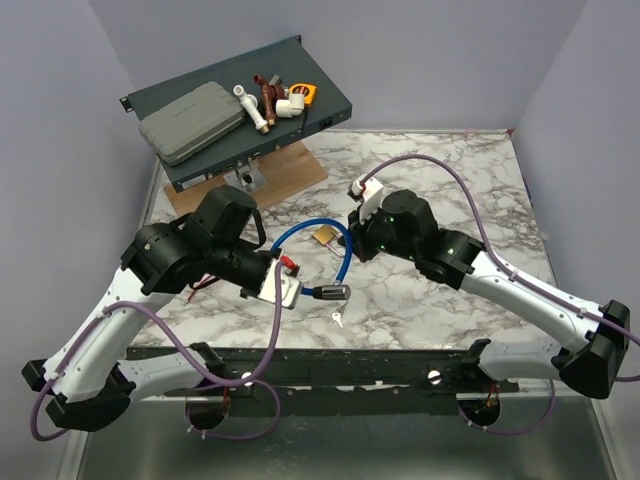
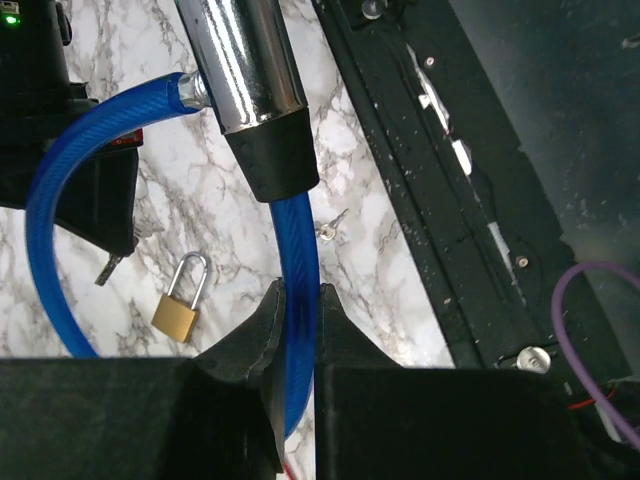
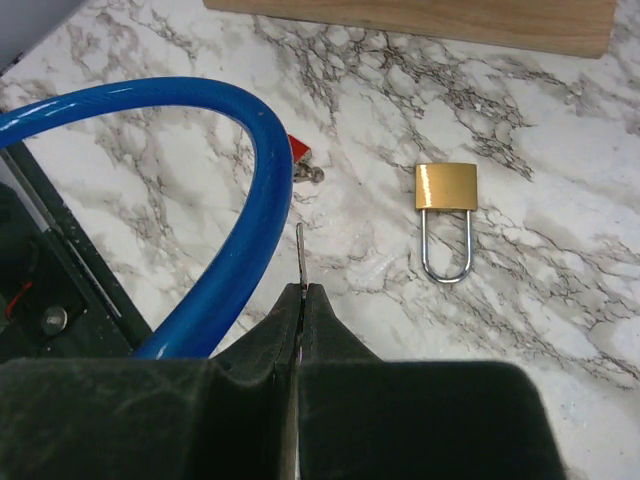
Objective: Unlock with the key
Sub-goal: Adjust the lock.
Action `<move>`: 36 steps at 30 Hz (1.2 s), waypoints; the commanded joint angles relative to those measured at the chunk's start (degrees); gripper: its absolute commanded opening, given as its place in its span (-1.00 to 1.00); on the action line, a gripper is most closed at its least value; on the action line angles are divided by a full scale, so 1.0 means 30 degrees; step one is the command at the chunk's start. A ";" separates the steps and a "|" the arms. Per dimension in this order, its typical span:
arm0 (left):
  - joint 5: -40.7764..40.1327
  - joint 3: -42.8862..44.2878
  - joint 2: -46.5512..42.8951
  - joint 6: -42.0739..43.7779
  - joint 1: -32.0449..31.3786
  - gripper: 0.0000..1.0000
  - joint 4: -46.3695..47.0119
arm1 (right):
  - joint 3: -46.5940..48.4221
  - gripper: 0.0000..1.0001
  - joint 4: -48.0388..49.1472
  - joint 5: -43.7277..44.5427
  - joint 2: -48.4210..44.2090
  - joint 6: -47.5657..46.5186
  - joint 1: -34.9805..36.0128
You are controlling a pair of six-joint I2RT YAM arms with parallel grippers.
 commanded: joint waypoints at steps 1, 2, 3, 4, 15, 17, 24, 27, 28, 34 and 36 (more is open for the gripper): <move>0.2392 0.1290 0.0840 -0.1749 0.0434 -1.00 0.0512 | -0.0291 -0.99 0.1796 -0.1119 -0.0880 0.0893 0.0145; 0.2437 0.1499 0.1071 -0.1816 0.0458 -1.00 0.0302 | -0.0409 -0.99 0.1701 -0.1077 -0.1009 0.0919 0.0154; 0.2351 0.1700 0.1266 -0.2212 0.0514 -1.00 0.0337 | -0.0483 -0.99 0.1612 -0.1073 -0.1073 0.0897 0.0142; 0.2384 0.1869 0.1420 -0.2548 0.0622 -1.00 0.0422 | -0.0542 -0.99 0.1514 -0.1101 -0.1134 0.0858 0.0151; 0.2298 0.5152 0.3180 -0.0615 0.0797 -1.00 -0.4152 | 0.0270 -0.99 -0.0404 0.5180 -0.0511 -0.1017 0.0120; 0.1982 0.5314 0.3034 -0.0557 0.0797 -1.00 -0.4439 | 0.0190 -0.99 -0.0317 0.5460 -0.0576 -0.1002 0.0130; 0.2895 0.5562 0.3076 -0.0671 0.0745 -1.00 -0.5772 | 0.0781 -0.99 0.1362 0.6306 -0.0302 -0.2087 0.0126; 0.3563 0.5338 0.3290 -0.0458 0.0620 -1.00 -0.5747 | 0.1572 -0.99 0.2795 0.4099 0.0310 -0.2539 0.0107; 0.3795 0.5312 0.3497 -0.0598 0.0621 -1.00 -0.5749 | 0.1763 -0.99 0.3077 0.3210 0.0514 -0.2374 0.0101; 0.4902 0.4875 0.4589 -0.1130 0.0613 -1.00 -0.5415 | 0.1287 -0.99 0.5146 0.0744 0.0964 -0.0900 0.0108; 0.4641 0.5133 0.4680 -0.1705 0.0675 -1.00 -0.4593 | 0.0962 -0.99 0.5017 0.0595 0.1029 -0.0413 0.0106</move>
